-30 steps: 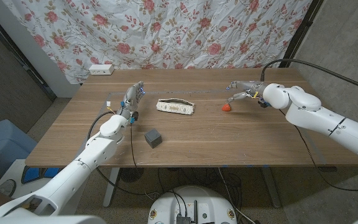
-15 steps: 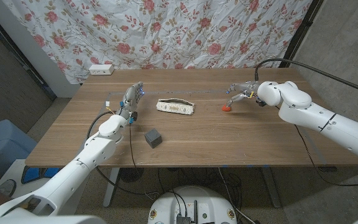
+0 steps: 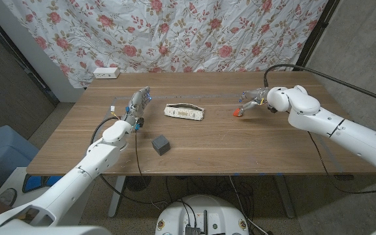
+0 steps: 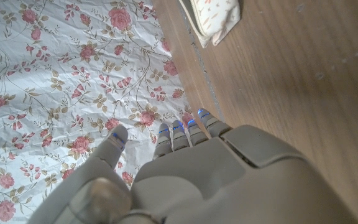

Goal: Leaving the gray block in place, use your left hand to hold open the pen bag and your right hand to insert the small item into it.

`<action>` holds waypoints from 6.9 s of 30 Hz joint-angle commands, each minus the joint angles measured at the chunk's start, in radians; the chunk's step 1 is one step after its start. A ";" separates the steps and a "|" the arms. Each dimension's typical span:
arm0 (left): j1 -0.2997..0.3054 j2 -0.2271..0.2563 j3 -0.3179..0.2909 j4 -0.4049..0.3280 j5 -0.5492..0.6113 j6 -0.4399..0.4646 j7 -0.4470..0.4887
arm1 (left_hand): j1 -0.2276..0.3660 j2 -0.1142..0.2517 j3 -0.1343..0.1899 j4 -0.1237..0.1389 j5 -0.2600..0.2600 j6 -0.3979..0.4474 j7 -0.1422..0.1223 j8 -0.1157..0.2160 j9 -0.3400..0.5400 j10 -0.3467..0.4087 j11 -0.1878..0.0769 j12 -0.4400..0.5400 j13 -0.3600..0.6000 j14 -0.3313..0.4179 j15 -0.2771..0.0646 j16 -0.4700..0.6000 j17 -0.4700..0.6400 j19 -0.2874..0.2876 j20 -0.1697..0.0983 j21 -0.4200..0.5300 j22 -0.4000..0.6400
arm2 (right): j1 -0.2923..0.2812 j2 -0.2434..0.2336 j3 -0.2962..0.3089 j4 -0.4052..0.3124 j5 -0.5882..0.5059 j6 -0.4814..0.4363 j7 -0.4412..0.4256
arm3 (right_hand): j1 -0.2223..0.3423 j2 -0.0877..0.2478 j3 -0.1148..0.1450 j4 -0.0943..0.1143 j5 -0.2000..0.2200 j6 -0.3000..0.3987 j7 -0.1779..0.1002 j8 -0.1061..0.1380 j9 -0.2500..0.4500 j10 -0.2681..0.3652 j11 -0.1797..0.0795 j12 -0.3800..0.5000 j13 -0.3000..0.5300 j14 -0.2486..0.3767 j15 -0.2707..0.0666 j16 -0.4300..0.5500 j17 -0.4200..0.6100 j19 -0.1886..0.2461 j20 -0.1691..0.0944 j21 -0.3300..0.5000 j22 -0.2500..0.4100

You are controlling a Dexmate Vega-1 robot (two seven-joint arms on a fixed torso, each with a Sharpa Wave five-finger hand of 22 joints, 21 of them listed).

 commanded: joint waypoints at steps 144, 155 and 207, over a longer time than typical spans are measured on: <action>-0.199 0.244 0.186 -0.227 0.508 0.286 -0.093 | 0.249 -0.003 0.056 -0.214 -0.025 0.309 -0.165 0.053 0.004 0.160 -0.091 0.014 0.005 0.125 -0.065 0.003 0.002 0.135 -0.013 -0.001 0.002 | -0.153 0.036 0.077 0.009 0.045 0.015 -0.435 | 0.290 0.052 0.029 0.015 -0.021 0.549 -0.076 0.283 0.027 0.285 -0.095 0.042 -0.005 0.219 -0.143 0.094 0.029 0.246 -0.093 0.010 0.004; -0.261 0.263 0.244 -0.259 0.682 0.340 -0.129 | 0.339 -0.018 0.062 -0.215 -0.021 0.404 -0.189 0.064 0.005 0.172 -0.100 0.008 0.005 0.147 -0.068 0.003 0.002 0.168 -0.008 0.000 0.002 | -0.172 0.026 0.091 -0.007 0.064 0.010 -0.450 | 0.290 0.055 0.027 0.016 -0.021 0.552 -0.076 0.284 0.027 0.287 -0.094 0.040 -0.005 0.220 -0.142 0.095 0.030 0.246 -0.092 0.008 0.004; -0.415 0.222 0.443 -0.294 1.395 0.462 -0.370 | 0.674 -0.116 -0.015 -0.209 -0.024 0.770 -0.167 0.052 0.005 0.382 -0.154 0.009 0.004 0.323 -0.099 0.004 0.002 0.297 -0.022 0.002 0.007 | -0.140 0.056 0.070 0.032 0.079 0.028 -0.472 | 0.278 0.076 0.018 0.025 -0.017 0.577 -0.076 0.291 0.025 0.302 -0.092 0.036 -0.005 0.224 -0.146 0.097 0.036 0.246 -0.090 0.004 0.005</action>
